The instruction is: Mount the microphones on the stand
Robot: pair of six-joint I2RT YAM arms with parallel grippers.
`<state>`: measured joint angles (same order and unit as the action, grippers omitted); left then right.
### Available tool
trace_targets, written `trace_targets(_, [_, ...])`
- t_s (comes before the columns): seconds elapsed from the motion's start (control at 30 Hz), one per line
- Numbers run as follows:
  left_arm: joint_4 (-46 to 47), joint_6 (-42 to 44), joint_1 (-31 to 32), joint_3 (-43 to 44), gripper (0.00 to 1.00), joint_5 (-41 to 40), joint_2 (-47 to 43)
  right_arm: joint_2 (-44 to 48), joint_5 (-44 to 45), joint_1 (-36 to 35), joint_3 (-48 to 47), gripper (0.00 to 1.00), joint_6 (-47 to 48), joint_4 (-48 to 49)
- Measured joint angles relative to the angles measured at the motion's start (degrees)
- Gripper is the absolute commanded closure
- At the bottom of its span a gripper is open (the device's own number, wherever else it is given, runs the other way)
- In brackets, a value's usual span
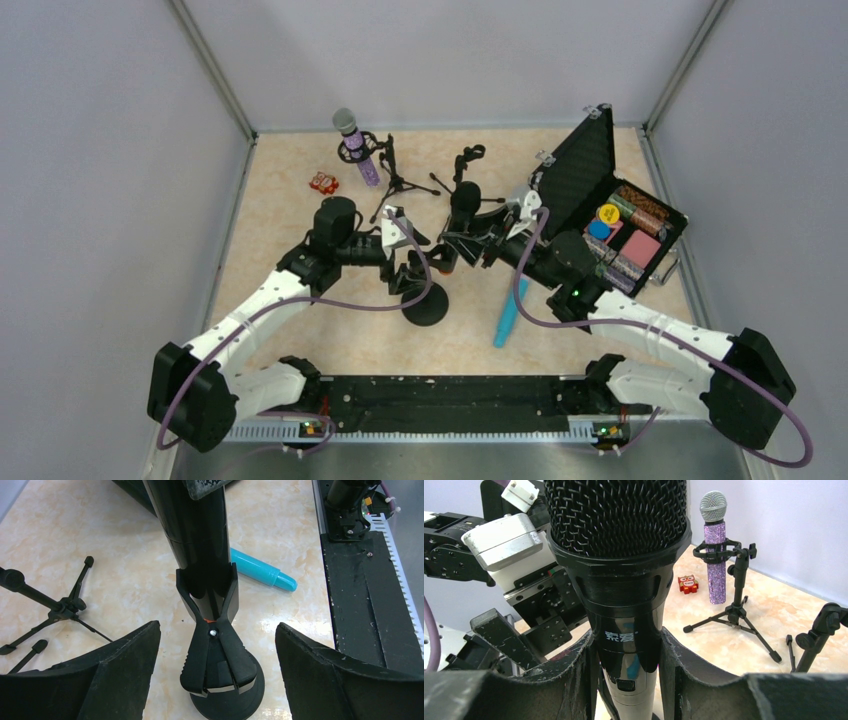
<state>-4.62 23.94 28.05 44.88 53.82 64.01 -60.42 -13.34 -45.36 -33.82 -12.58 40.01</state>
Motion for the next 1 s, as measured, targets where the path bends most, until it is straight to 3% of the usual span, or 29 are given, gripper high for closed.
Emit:
trace_targets(0.43, [-0.28, 0.37, 0.13, 0.0, 0.19, -1.88, 0.0, 0.02, 0.0, -0.2, 0.46, 1.0, 0.02, 0.72])
trace_targets(0.5, [-0.57, 0.59, 0.15, 0.0, 0.31, -2.45, 0.0, 0.0, 0.02, -0.22, 0.46, 1.0, 0.02, 0.72])
trace_targets(0.53, [-0.85, 0.7, 0.13, 0.0, 0.42, -2.67, 0.0, 0.0, 0.02, -0.22, 0.46, 1.0, 0.02, 0.72])
trace_targets(0.63, [-2.05, 0.96, 0.15, 0.02, 0.97, -2.86, 0.0, 0.02, 0.26, -0.22, 0.46, 1.0, 0.04, 0.74])
trace_targets(1.0, [-3.78, 1.7, 0.2, 0.68, 1.0, -2.54, 0.0, -2.75, 2.19, -2.69, 0.5, 1.0, 0.94, 2.54])
